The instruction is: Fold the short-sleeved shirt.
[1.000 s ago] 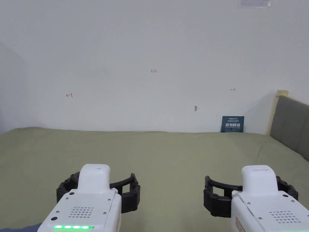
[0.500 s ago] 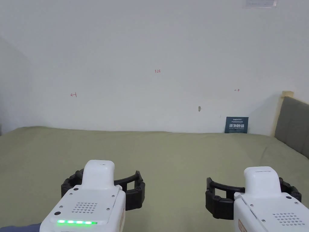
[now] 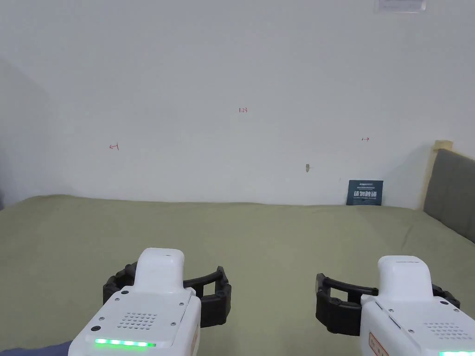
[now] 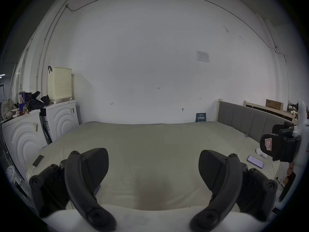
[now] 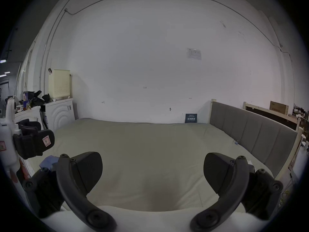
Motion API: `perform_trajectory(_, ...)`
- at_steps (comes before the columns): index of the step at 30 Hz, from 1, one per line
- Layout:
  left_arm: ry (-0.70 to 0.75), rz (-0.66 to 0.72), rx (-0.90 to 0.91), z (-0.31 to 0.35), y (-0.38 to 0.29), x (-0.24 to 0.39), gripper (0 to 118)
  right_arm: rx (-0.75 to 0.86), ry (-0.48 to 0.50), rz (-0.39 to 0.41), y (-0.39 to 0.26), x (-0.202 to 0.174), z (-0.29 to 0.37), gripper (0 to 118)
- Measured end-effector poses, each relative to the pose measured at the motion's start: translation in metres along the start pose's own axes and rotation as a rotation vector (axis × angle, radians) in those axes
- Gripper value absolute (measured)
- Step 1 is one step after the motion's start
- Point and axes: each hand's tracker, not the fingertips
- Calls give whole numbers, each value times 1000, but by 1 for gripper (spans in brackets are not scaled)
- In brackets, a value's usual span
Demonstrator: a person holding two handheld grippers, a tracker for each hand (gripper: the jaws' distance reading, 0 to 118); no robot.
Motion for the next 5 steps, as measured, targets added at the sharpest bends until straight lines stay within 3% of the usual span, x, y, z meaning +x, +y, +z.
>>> perform_trajectory(2, 1, 1, 0, 0, 0, 1, 113, 17, -27, -10, 0, 1, 0, 118)
perform_trajectory(5, -7, 9, -8, -1, 0, 1, 112, 68, -45, 37, -1, 1, 4, 118)
